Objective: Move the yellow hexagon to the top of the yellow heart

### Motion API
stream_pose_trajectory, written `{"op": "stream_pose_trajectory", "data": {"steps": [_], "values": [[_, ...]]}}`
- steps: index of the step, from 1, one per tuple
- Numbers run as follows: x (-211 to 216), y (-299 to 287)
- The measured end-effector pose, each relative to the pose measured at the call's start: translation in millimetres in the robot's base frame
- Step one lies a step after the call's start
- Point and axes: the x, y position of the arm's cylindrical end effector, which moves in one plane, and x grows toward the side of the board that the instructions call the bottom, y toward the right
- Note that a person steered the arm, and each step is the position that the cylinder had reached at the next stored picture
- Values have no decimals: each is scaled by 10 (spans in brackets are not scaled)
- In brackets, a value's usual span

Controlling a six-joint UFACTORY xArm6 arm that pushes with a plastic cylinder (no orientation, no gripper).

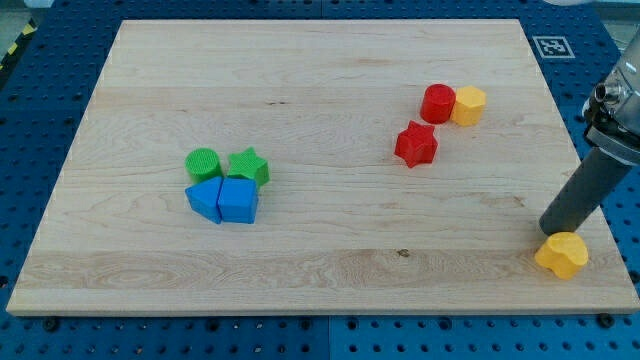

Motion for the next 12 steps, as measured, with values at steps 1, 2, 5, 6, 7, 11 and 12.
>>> {"op": "stream_pose_trajectory", "data": {"steps": [1,2,5,6,7,11,12], "values": [[26,0],[-296,51],[-784,190],[-877,190],[-1244,190],[-1484,285],[-1651,284]]}}
